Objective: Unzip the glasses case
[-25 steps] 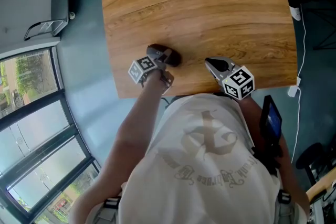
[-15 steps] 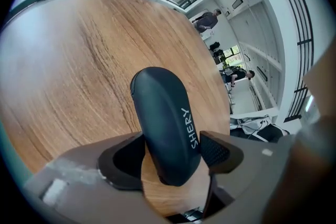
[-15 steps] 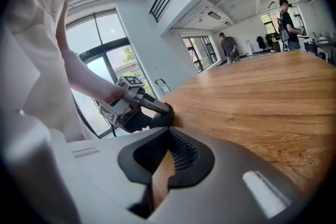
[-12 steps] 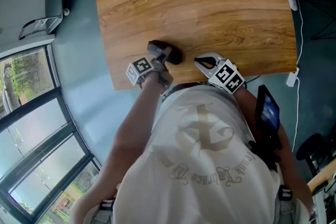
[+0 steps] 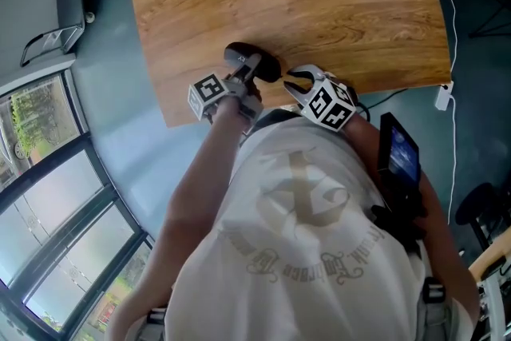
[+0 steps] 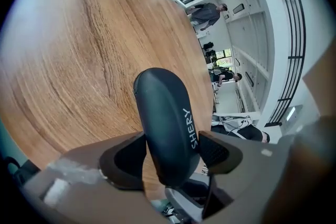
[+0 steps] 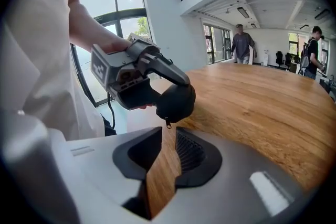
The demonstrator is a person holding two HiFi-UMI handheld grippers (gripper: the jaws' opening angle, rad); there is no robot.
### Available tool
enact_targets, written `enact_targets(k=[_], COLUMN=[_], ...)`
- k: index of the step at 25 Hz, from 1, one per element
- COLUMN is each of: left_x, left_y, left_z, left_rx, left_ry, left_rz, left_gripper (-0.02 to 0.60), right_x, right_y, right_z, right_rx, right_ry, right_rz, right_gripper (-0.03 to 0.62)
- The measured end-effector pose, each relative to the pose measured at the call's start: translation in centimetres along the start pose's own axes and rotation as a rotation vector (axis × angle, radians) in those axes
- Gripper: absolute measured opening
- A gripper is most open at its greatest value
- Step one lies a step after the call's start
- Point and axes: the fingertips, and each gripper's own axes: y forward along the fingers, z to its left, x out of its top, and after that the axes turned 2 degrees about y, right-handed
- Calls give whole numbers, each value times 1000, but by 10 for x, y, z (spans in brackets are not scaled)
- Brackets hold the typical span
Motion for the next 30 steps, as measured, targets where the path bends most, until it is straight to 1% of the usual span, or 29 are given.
enact_targets(k=[4, 6, 10, 13, 17, 20, 22, 24, 27, 30], left_x=[-4, -2, 5, 6, -4, -7, -4, 1, 0, -4], left_y=[0, -1, -1, 6, 13, 12, 8, 6, 10, 13], left_z=[-2, -3, -6, -11, -24, -25, -21, -15, -10, -6], left_rx=[6, 11, 10, 1, -7, 7, 22, 35, 55, 84], left_ry=[-27, -33, -50, -40, -44, -34, -10, 32, 88, 133], left_rz=[-12, -31, -66, -76, -63, -60, -63, -61, -49, -25], left_gripper=[324, 324, 322, 322, 322, 322, 322, 321, 318, 313], right_x=[3, 4, 9, 9, 10, 10, 9, 8, 0, -5], right_y=[1, 1, -3, -4, -5, -7, -6, -3, -2, 3], right_z=[-2, -3, -4, -9, -17, -20, -16, -10, -3, 7], right_rx=[-76, -124, -201, -242, -308, -347, -337, -306, -243, -162], right_ry=[-41, -60, -64, -71, -78, -70, -59, -42, -2, 39], right_rz=[9, 19, 3, 5, 16, 25, 33, 43, 48, 57], right_gripper=[92, 110, 112, 110, 87, 26, 26, 26, 25, 25])
